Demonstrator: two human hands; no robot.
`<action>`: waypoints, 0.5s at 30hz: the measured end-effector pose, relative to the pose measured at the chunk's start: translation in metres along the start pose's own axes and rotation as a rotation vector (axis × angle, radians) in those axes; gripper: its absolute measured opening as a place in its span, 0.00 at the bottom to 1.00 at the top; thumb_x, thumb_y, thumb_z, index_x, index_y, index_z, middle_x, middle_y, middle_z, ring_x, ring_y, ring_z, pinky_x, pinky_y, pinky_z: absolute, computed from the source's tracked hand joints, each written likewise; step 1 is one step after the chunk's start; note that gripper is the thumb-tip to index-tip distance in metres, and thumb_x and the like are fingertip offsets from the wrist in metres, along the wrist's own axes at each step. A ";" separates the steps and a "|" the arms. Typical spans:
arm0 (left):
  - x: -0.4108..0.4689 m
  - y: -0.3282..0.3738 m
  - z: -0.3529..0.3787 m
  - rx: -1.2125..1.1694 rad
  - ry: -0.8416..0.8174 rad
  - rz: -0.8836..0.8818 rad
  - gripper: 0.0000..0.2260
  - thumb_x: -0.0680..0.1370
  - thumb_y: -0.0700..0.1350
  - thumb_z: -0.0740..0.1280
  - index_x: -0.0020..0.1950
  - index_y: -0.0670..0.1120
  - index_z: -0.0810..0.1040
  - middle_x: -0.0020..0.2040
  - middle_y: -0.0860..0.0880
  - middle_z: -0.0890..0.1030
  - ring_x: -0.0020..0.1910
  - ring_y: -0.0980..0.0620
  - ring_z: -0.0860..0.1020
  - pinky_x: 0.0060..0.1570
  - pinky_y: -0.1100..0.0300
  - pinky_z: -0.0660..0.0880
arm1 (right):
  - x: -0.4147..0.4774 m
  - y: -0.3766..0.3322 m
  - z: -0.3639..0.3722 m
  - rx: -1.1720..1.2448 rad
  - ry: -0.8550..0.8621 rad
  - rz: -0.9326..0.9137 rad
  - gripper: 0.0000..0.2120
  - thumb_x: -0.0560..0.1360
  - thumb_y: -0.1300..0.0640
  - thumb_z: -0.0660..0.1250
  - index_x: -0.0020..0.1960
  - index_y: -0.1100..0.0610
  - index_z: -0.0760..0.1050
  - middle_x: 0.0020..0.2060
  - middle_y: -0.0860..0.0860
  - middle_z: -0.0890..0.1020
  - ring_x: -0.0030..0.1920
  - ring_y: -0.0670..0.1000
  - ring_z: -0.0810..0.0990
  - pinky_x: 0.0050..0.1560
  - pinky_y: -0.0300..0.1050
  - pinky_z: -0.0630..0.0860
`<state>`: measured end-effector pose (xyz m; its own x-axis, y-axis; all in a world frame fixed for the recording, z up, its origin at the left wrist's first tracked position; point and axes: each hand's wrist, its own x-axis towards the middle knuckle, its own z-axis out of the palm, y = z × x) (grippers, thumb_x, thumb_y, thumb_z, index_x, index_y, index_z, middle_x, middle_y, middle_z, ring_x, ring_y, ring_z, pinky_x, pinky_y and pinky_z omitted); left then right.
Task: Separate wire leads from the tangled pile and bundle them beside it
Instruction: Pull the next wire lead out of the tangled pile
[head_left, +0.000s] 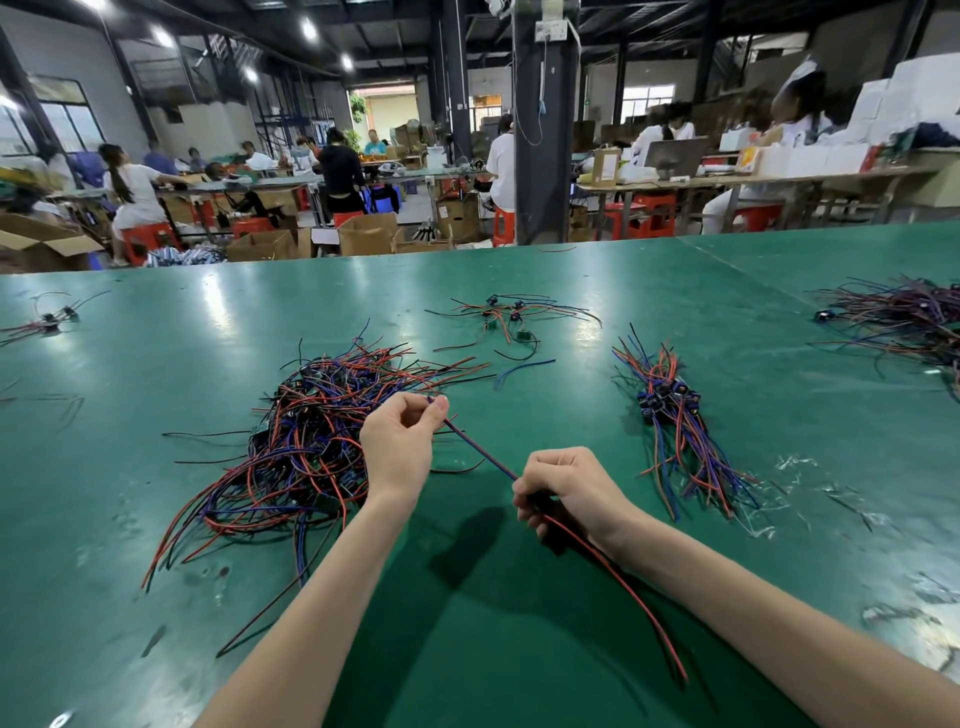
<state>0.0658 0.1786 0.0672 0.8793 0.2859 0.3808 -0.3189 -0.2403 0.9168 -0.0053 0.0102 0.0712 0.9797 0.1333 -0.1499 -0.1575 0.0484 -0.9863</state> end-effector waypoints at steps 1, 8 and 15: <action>-0.001 0.001 -0.002 0.114 0.005 0.137 0.09 0.74 0.42 0.72 0.35 0.45 0.77 0.30 0.54 0.75 0.30 0.58 0.71 0.37 0.63 0.69 | 0.000 0.000 0.000 -0.002 -0.001 0.000 0.16 0.69 0.69 0.63 0.24 0.57 0.71 0.24 0.56 0.75 0.22 0.50 0.71 0.23 0.37 0.67; 0.000 0.009 -0.007 0.372 0.121 0.552 0.09 0.75 0.40 0.71 0.37 0.39 0.76 0.33 0.47 0.77 0.34 0.49 0.72 0.37 0.59 0.68 | 0.002 0.000 -0.004 0.002 -0.032 0.009 0.15 0.68 0.68 0.63 0.25 0.57 0.73 0.26 0.57 0.76 0.23 0.51 0.72 0.24 0.38 0.68; 0.000 0.007 -0.004 0.113 -0.015 0.232 0.11 0.78 0.45 0.66 0.38 0.43 0.72 0.31 0.48 0.77 0.29 0.57 0.69 0.34 0.65 0.66 | 0.002 0.006 -0.005 0.002 -0.060 0.012 0.14 0.70 0.67 0.65 0.27 0.57 0.72 0.27 0.57 0.77 0.23 0.51 0.71 0.24 0.38 0.68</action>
<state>0.0620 0.1802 0.0740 0.7930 0.1972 0.5765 -0.4719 -0.3998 0.7858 -0.0033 0.0063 0.0647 0.9685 0.1928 -0.1576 -0.1698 0.0478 -0.9843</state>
